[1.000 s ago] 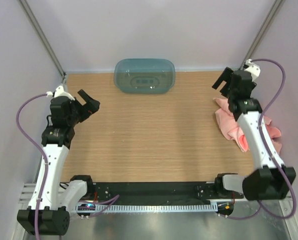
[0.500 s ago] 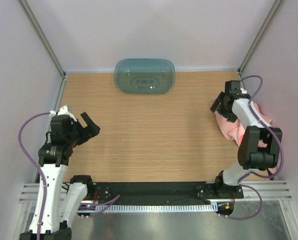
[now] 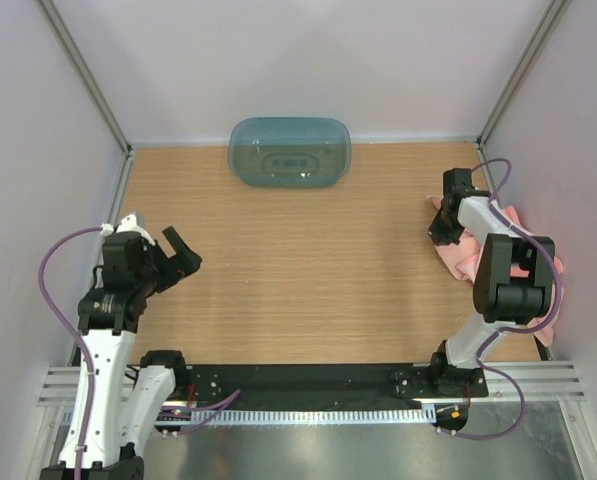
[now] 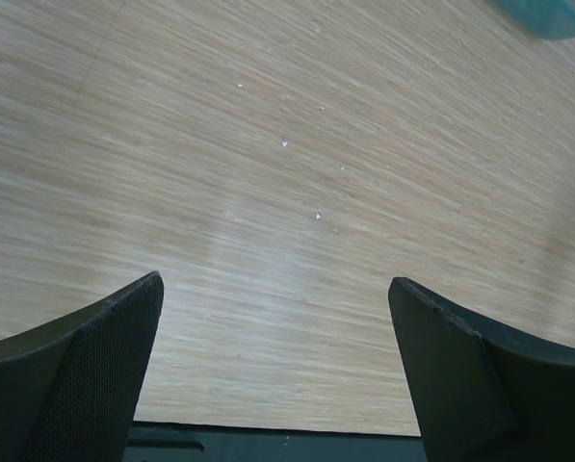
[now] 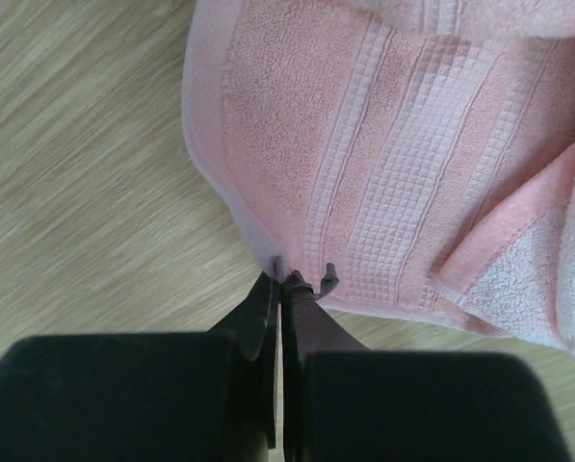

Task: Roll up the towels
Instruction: Grab a towel with the right arm, then move the towel to the center of the board

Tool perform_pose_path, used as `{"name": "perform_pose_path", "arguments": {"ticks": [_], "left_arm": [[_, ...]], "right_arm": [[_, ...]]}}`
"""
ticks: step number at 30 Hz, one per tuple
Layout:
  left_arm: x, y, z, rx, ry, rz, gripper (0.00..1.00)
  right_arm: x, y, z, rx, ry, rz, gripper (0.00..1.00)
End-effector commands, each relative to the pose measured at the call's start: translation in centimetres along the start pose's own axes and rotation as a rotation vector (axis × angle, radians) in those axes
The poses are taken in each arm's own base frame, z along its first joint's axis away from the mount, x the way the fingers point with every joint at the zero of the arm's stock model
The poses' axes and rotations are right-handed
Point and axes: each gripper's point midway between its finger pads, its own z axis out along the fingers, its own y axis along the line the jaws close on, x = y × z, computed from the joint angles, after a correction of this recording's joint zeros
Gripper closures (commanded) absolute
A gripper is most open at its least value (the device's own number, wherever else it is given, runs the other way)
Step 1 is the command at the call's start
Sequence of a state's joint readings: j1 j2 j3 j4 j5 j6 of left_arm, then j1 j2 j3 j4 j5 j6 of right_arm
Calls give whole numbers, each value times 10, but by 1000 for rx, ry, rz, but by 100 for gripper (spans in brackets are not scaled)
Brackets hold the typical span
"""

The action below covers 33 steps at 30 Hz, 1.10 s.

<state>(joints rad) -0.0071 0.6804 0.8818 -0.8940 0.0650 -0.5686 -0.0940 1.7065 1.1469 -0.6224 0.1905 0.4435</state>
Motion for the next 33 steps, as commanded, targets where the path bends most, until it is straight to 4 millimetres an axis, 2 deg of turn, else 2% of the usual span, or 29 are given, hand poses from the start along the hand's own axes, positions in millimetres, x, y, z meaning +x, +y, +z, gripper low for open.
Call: {"name": "perform_pose_path", "arguments": {"ticks": [1,3,4,6,7,8,9,10,11,12,13,15,16,18,20,21,22,24,25,26,27,28,30,32,33], "left_arm": [[-6,-9,-4,49,-40,2,1],[-7,-9,-5,55,-57,0,2],[-8,-9,-8,62,-72,1,2],[-9,-10,-9,67,-84,2,3],[-10,-10,-10,72,-93,1,3],[-10,-10,-10,73,-96,3,3],[-10,-10,-10,70,-94,2,4],[-11,-9,-10,67,-98,-1,4],[-11,-9,-9,63,-97,0,4],[-10,-9,-9,62,-92,0,5],[-10,-9,-9,62,-92,0,5],[-10,-9,-9,63,-93,0,5],[-10,-9,-10,65,-94,0,5],[-10,-9,-10,66,-99,0,5],[-11,-9,-11,68,-106,1,5],[-11,-9,-11,68,-105,1,5],[-11,-9,-11,67,-105,1,5],[-11,-9,-11,66,-102,1,5],[-11,-9,-10,69,-101,1,5],[-11,-9,-11,68,-99,1,5],[-11,-10,-10,69,-99,2,6],[-10,-10,-10,70,-94,2,5],[-10,-10,-9,69,-93,2,6],[-11,-9,-10,68,-96,2,6],[-11,-9,-10,67,-98,2,6]], "right_arm": [[-25,12,-27,-28,-102,-28,99],[-27,17,-44,-43,-128,-47,99],[-39,24,-67,-78,-183,-47,99],[-46,36,-102,-139,-227,-64,99],[-67,44,-130,-191,-288,-60,99],[-70,62,-166,-281,-336,-94,99],[-66,72,-191,-326,-339,-130,99],[-86,86,-244,-418,-435,-148,99],[-89,94,-272,-474,-468,-168,99],[-74,109,-302,-569,-456,-225,99],[-82,118,-357,-690,-533,-235,99],[-71,131,-410,-861,-559,-282,99],[-62,138,-448,-988,-592,-321,99],[-51,141,-489,-1149,-642,-343,99],[-28,151,-473,-1213,-531,-384,99],[-27,151,-473,-1214,-525,-385,99],[-13,156,-452,-1214,-441,-405,99],[4,163,-434,-1211,-380,-431,99],[16,166,-409,-1186,-324,-431,99],[23,162,-414,-1204,-341,-429,99],[24,166,-419,-1245,-365,-426,99],[33,168,-408,-1252,-328,-423,98],[52,173,-418,-1323,-301,-462,96],[83,183,-414,-1372,-213,-528,92],[119,193,-418,-1421,-139,-614,88]]}}
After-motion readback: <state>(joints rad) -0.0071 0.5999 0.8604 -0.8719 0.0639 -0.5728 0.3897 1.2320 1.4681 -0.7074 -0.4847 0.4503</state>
